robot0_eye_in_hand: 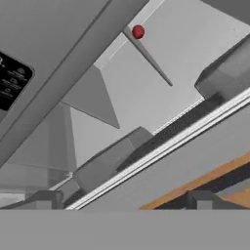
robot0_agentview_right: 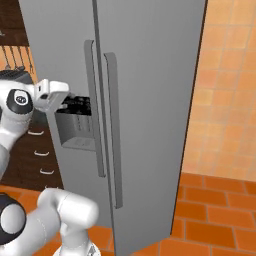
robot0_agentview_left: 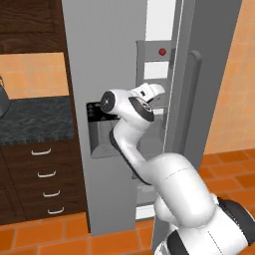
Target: Take the strawberry from the fridge and place it on top of the pancake, located on the dining counter.
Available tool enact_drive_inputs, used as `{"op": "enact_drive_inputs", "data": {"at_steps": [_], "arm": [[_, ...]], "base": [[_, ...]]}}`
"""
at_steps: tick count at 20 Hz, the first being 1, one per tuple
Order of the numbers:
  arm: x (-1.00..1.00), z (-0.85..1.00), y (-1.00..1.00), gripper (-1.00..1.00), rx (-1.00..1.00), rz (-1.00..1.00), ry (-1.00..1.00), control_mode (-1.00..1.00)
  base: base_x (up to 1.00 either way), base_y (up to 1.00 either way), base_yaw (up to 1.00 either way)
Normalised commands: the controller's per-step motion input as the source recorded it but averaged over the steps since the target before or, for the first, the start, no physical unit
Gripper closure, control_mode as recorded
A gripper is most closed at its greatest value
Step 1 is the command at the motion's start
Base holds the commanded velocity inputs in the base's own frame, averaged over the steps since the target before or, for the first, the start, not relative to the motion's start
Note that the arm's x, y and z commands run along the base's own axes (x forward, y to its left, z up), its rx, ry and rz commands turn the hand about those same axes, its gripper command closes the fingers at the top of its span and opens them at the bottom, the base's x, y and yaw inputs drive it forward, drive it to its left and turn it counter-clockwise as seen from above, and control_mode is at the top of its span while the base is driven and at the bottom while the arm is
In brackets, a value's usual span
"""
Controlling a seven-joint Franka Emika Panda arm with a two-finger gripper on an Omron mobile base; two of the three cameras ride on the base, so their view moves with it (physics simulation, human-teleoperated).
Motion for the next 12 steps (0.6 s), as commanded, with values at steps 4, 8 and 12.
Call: {"op": "enact_drive_inputs", "data": {"at_steps": [4, 8, 12], "arm": [[0.73, -0.15, -0.39, -1.0, -0.02, 0.0, 0.07, -1.0], [0.53, -0.14, -0.45, -1.0, -0.02, 0.0, 0.03, -1.0], [0.41, -0.14, -0.47, -1.0, -0.01, 0.0, 0.03, -1.0]], "base": [[0.0, 0.0, 0.0], [0.0, 0.0, 0.0], [0.0, 0.0, 0.0]]}}
